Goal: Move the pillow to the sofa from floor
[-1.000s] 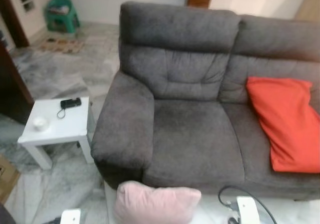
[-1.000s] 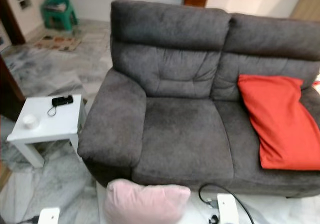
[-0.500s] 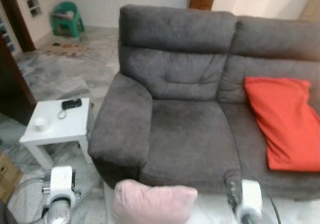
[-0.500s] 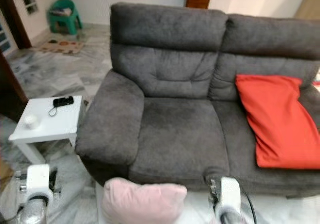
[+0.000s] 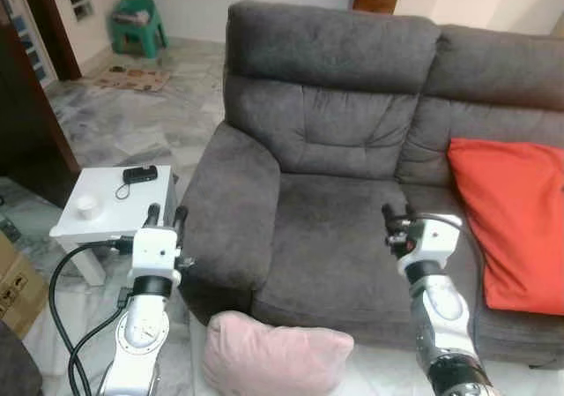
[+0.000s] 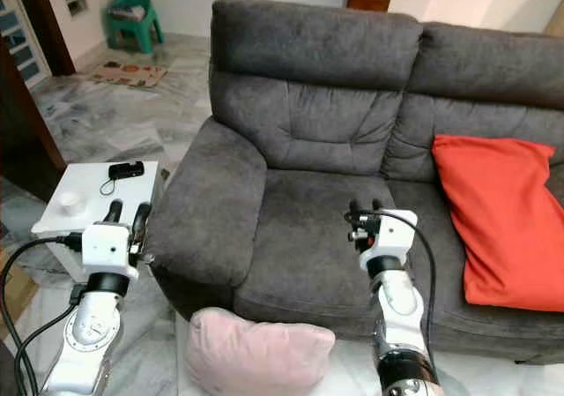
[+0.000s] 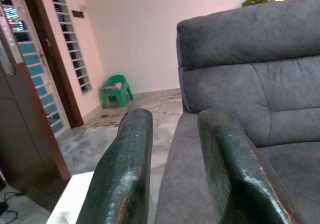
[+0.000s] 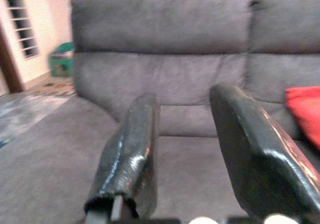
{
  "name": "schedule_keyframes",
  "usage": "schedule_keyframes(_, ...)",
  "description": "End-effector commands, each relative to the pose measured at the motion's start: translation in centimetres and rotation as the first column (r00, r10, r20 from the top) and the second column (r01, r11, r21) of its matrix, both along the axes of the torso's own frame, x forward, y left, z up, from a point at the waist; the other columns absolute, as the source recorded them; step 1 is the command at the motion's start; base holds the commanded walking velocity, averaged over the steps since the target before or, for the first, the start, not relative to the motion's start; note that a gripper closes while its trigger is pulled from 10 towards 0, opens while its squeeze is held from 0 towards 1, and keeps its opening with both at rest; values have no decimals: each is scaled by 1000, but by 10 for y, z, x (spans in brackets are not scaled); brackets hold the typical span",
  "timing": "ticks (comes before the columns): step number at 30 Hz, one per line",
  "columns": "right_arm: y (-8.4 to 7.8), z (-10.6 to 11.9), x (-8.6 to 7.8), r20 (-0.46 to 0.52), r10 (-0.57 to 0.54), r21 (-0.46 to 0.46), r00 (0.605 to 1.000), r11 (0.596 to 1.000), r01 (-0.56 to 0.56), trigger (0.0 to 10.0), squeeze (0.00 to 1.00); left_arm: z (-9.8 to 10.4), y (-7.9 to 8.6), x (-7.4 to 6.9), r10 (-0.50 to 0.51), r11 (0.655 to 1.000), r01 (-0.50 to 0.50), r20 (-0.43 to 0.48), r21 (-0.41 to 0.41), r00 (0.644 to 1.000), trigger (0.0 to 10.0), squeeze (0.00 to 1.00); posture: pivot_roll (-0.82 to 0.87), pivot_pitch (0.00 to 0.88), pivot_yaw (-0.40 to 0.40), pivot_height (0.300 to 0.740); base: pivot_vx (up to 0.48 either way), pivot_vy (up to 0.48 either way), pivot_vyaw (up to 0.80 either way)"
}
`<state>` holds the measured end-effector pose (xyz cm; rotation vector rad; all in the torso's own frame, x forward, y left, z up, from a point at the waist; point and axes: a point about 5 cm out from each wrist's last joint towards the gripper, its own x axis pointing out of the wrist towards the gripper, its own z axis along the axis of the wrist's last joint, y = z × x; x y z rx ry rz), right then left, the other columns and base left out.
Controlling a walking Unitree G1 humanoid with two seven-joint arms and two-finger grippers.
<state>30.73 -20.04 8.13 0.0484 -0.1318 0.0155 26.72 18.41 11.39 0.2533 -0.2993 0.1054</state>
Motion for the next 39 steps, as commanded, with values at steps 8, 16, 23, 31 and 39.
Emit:
schedule_keyframes(8, 0, 12, -10, 46, 0, 2, 999, 1000, 0, 10000, 0, 1, -7, -6, -45, 999, 46, -72, 17, 996, 10000, 0, 125, 0, -74, 740, 0, 0, 0)
schedule_keyframes(16, 4, 14, -6, 38, -2, 23, 999, 1000, 1, 10000, 0, 2, 5, -5, -43, 998, 47, -102, 38, 994, 10000, 0, 121, 0, -42, 740, 0, 0, 0)
schedule_keyframes(23, 11, 16, -3, 31, 4, 24, 1000, 1000, -5, 10000, 0, 5, 9, -3, -36, 998, 41, -118, 37, 992, 10000, 0, 109, 0, -26, 740, 0, 0, 0)
schedule_keyframes(31, 19, 18, 1, 16, 34, 18, 999, 999, -34, 10000, 0, 6, 12, -2, -16, 999, 20, -119, 33, 993, 10000, 0, 120, 0, -36, 740, 0, 0, 0)
schedule_keyframes(39, 21, 22, 7, 2, 52, 0, 999, 999, -52, 10000, 0, 6, 14, -5, 8, 1000, -5, -124, 22, 992, 10000, 0, 125, 0, -55, 686, 0, 0, 0)
